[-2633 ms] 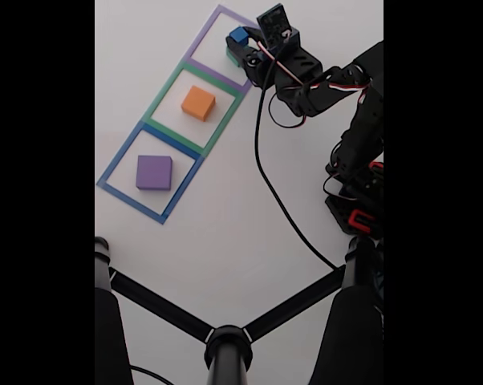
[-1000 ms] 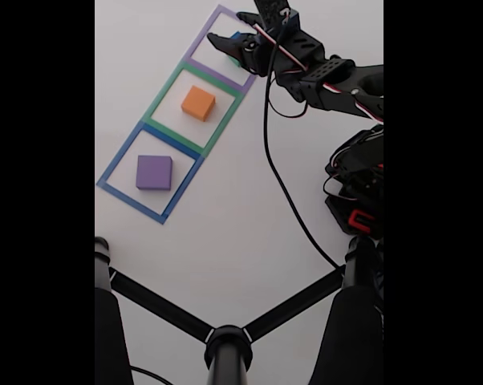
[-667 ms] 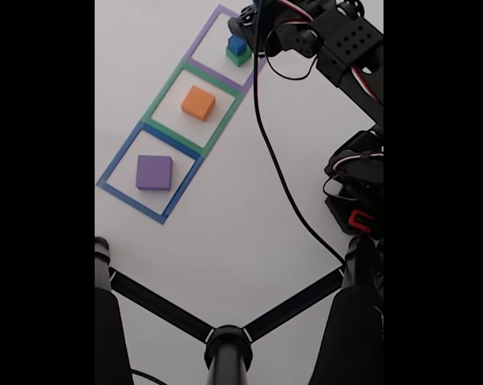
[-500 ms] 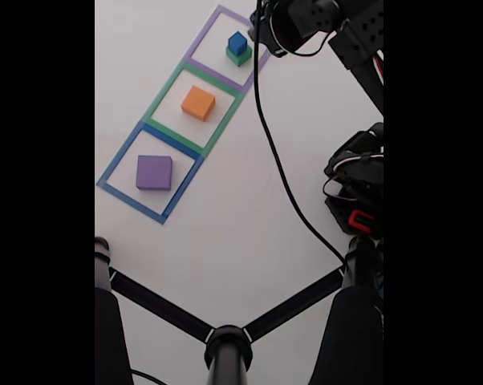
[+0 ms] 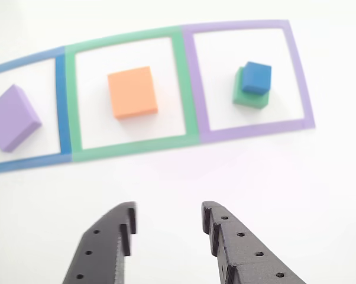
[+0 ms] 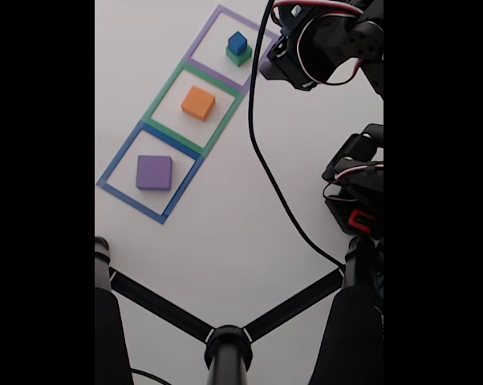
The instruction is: Tower of hanoi
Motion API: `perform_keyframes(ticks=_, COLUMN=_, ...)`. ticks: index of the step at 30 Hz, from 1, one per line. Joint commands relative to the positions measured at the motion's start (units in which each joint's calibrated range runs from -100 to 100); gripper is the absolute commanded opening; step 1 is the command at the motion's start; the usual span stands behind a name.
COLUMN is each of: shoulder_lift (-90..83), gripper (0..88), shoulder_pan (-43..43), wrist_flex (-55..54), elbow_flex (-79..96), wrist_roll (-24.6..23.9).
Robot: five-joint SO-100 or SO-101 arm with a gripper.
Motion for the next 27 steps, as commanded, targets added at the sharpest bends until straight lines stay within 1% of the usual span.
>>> perform_keyframes(ticks=1, shoulder_lift=-5.28, gripper=20.2, shoulder_pan=-0.42, wrist_flex=-10.61, elbow_flex=9.74, wrist_roll=0.00)
perform_keyframes(ticks=7, shoulder_lift=-8.17, gripper=23.7, shoulder_pan=0.04, wrist_flex=-26.23, elbow_flex=26.55, wrist_roll=0.00)
perform_keyframes(ticks=12, shoulder_lift=-8.33, gripper=25.7, shoulder_pan=-0.11, wrist_flex=-41.37, elbow_flex=39.00, wrist_roll=0.00)
perform_keyframes(ticks=17, shoulder_lift=-6.56, gripper=30.4, shoulder_pan=-0.65, wrist_flex=-57.63, elbow_flex=50.00, wrist_roll=0.00)
perform_keyframes(ticks=20, shoulder_lift=-4.00, gripper=33.8, shoulder_pan=-0.80, wrist_flex=-68.80, elbow_flex=55.63, wrist_roll=0.00)
perform_keyframes(ticks=23, shoulder_lift=0.41, gripper=35.0, shoulder_pan=-1.26, wrist_flex=-80.46, elbow_flex=59.99, wrist_roll=0.00)
perform_keyframes(ticks=27, shoulder_lift=8.58, gripper=38.3, shoulder_pan=-1.87, wrist_flex=-99.88, elbow_flex=65.99, wrist_roll=0.00)
